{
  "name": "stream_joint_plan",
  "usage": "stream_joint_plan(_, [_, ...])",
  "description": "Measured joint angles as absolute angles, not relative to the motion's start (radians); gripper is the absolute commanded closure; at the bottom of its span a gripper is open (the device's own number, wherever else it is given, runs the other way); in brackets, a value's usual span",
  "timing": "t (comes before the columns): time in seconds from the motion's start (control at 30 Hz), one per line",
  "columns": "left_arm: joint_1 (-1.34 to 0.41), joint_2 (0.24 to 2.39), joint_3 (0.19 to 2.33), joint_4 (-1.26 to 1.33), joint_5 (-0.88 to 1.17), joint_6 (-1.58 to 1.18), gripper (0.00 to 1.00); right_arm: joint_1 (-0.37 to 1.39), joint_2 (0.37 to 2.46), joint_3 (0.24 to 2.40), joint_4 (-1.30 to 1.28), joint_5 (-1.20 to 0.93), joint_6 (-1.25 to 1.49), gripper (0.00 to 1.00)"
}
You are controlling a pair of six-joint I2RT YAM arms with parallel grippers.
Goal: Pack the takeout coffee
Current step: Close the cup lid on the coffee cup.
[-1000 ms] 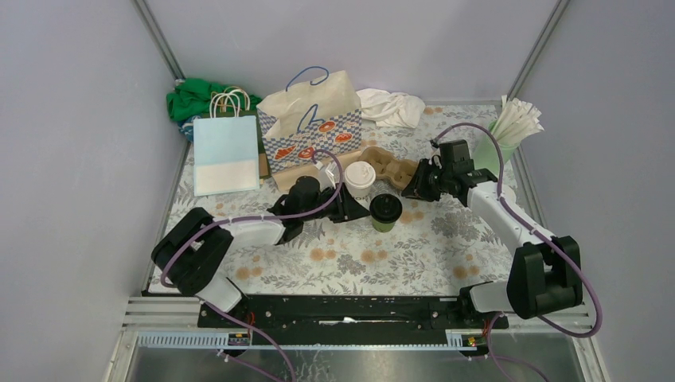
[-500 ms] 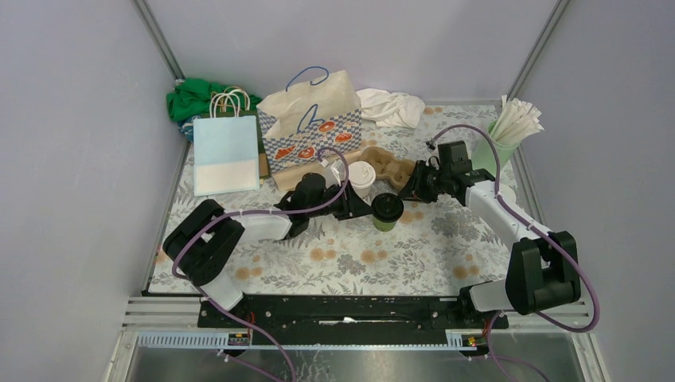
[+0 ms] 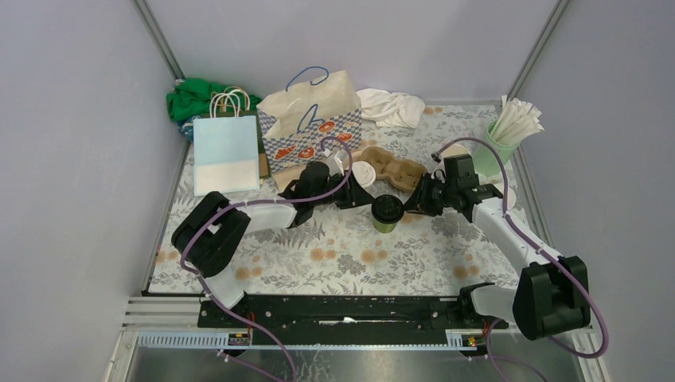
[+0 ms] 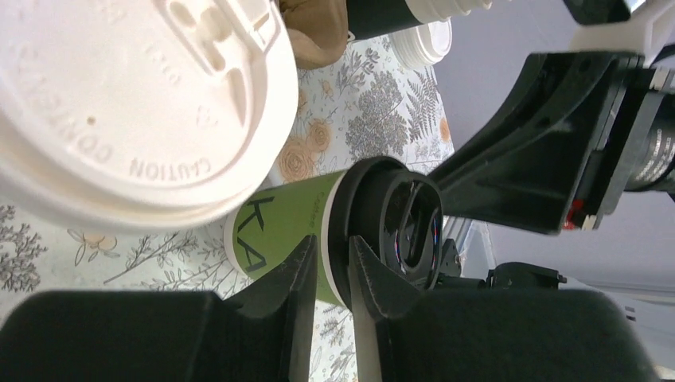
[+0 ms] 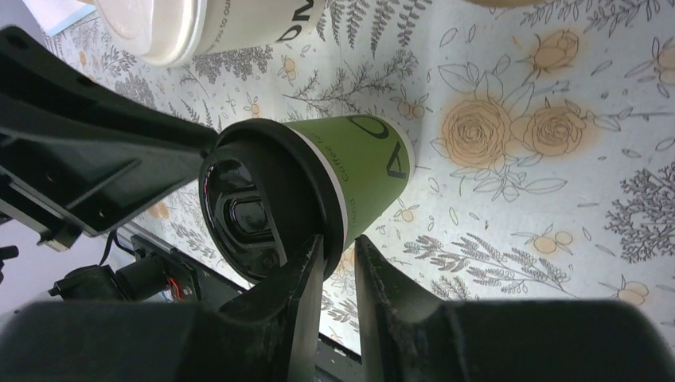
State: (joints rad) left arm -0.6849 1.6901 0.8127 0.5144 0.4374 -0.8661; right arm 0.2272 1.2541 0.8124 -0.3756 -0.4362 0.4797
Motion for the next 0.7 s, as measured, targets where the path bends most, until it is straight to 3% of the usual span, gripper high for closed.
stream_joint_plan(0.7, [-0.657, 1.649, 0.861, 0.389, 0.433, -0.790, 0.69, 0.227, 1.163, 0.813, -0.437, -0.402, 0.494, 0.68])
